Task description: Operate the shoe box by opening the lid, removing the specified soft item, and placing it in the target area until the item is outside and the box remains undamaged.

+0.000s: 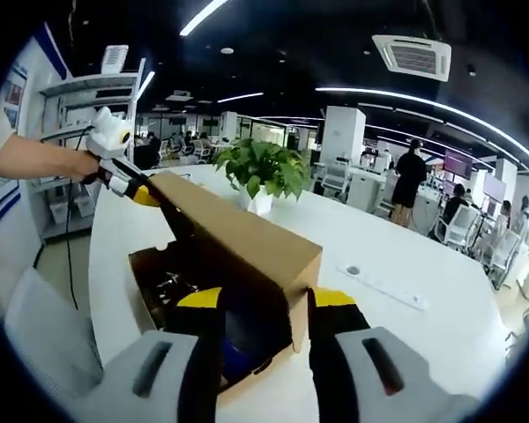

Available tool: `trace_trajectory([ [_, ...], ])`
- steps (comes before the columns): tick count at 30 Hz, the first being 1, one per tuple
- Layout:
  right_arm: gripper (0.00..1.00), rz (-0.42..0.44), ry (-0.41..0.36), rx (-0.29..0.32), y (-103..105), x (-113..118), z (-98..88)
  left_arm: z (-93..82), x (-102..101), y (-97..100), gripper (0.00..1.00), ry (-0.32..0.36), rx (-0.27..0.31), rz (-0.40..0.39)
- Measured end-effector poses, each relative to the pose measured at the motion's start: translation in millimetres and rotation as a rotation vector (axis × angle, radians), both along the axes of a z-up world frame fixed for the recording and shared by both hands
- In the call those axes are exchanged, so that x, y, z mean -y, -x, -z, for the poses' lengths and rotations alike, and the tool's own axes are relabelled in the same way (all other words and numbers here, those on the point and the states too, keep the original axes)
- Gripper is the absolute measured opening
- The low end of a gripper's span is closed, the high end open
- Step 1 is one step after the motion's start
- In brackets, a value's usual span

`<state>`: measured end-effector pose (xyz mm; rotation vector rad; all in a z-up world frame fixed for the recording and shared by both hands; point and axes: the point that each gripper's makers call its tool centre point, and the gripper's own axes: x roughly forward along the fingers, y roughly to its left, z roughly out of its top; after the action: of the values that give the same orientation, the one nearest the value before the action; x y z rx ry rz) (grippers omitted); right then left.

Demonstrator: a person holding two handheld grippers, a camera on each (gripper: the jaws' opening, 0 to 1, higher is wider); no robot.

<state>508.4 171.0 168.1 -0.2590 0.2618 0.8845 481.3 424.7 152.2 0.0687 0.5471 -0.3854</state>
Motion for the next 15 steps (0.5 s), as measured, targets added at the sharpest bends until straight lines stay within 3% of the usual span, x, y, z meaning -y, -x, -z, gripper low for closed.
trace_trajectory([
  [15, 0.3, 0.02, -0.004, 0.01, -22, 0, -5.6, -4.8, -11, -24.6, 0.05, -0.019, 0.005, -0.04],
])
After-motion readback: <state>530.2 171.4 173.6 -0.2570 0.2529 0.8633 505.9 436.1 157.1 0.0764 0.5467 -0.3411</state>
